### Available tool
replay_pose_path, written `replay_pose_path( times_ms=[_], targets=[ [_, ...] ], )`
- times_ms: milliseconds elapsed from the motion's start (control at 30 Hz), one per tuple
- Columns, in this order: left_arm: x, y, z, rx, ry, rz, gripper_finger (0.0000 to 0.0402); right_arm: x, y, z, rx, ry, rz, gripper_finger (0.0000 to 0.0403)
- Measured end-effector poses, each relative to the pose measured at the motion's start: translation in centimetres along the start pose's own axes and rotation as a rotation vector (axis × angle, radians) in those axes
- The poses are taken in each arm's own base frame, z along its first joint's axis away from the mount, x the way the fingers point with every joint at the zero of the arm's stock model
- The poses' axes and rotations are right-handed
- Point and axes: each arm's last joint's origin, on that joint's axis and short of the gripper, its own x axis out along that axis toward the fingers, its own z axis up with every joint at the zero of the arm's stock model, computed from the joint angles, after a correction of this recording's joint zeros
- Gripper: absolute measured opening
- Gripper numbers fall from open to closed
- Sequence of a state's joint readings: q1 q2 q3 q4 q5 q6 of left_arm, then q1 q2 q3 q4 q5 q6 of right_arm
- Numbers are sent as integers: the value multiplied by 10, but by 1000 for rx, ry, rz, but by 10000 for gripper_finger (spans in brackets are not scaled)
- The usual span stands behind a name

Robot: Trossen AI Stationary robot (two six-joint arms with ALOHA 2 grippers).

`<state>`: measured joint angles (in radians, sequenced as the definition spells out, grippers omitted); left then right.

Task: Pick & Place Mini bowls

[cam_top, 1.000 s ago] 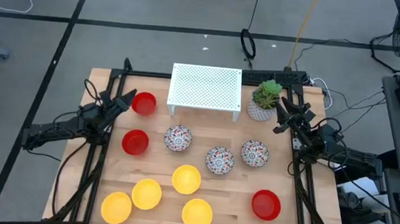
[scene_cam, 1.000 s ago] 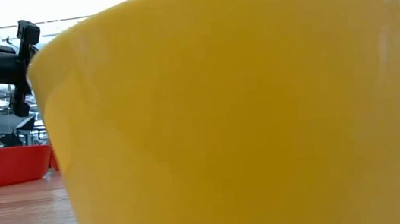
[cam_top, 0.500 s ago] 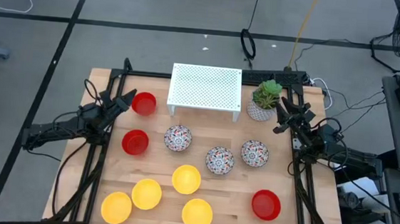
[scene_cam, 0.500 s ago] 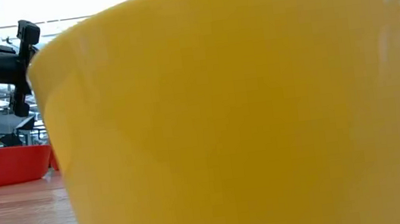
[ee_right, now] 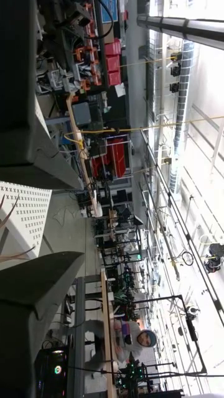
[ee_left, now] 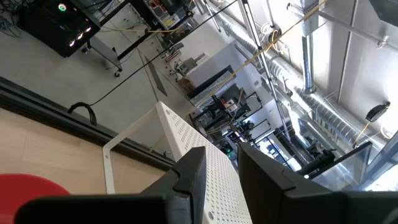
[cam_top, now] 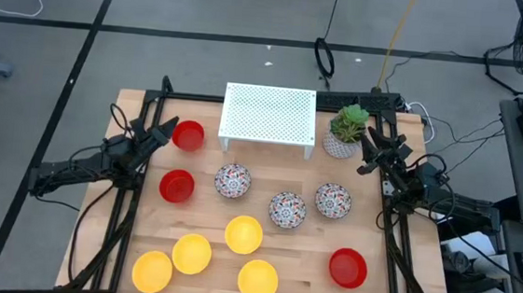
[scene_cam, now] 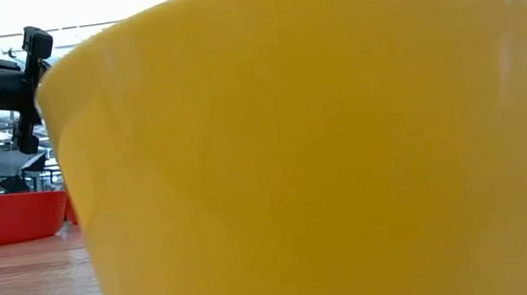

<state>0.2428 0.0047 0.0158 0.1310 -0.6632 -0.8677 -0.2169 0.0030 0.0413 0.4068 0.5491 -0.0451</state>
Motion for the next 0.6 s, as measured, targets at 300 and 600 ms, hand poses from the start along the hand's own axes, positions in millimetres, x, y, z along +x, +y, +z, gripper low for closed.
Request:
replay_pose_path(
  times_ms=[300,600],
  targets=[
    [0,0,0,0,0,0,93,0,0,0,0,0,0,160],
    [0,0,0,0,0,0,93,0,0,1,37,-6,0,160]
  ],
)
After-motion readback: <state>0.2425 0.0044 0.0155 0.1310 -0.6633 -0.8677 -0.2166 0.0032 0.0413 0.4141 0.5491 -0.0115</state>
